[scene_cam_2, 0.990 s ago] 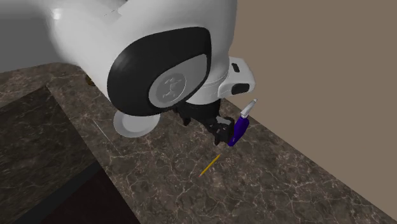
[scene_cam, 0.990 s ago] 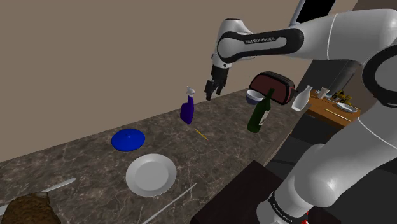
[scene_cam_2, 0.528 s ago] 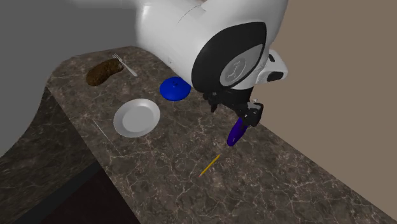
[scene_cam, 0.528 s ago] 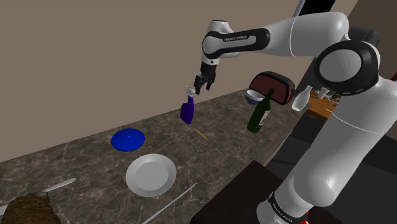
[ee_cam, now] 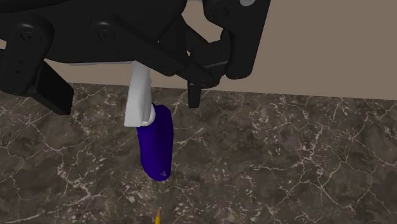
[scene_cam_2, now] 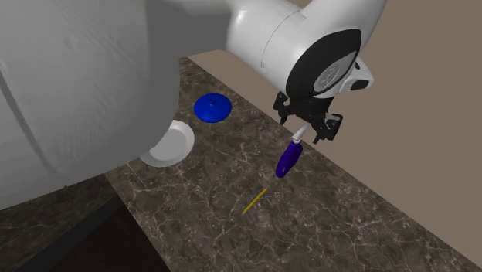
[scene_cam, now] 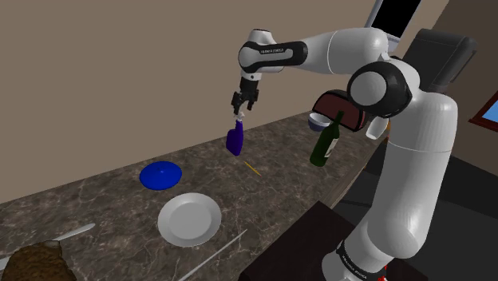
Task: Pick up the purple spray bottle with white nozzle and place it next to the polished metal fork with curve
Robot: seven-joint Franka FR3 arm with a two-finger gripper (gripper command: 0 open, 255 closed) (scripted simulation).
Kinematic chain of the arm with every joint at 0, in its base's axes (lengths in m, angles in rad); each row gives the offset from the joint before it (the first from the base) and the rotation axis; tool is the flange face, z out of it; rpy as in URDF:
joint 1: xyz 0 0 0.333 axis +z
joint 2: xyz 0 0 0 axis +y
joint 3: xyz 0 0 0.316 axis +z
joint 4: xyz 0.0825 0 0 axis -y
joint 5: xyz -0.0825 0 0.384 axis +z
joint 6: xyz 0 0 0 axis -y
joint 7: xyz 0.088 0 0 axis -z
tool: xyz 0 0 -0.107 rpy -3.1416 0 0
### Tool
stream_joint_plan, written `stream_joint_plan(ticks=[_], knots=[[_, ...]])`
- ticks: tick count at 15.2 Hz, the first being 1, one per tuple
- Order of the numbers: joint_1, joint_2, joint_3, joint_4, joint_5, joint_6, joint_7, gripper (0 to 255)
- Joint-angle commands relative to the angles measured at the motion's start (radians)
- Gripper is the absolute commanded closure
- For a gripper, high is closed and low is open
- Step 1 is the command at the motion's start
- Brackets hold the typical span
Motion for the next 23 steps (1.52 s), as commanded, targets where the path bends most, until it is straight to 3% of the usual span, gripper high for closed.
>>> stream_joint_plan(ticks=[1,5,13,14,23], knots=[[-0.001,0.014,0.001,-0.006,0.003,0.022,-0.001,0],[-0.001,0.031,0.002,-0.044,0.005,0.076,-0.003,0],[-0.001,0.031,0.002,-0.044,0.005,0.075,-0.003,0],[-0.001,0.031,0.002,-0.044,0.005,0.075,-0.003,255],[-0.001,0.031,0.002,-0.044,0.005,0.076,-0.003,255]])
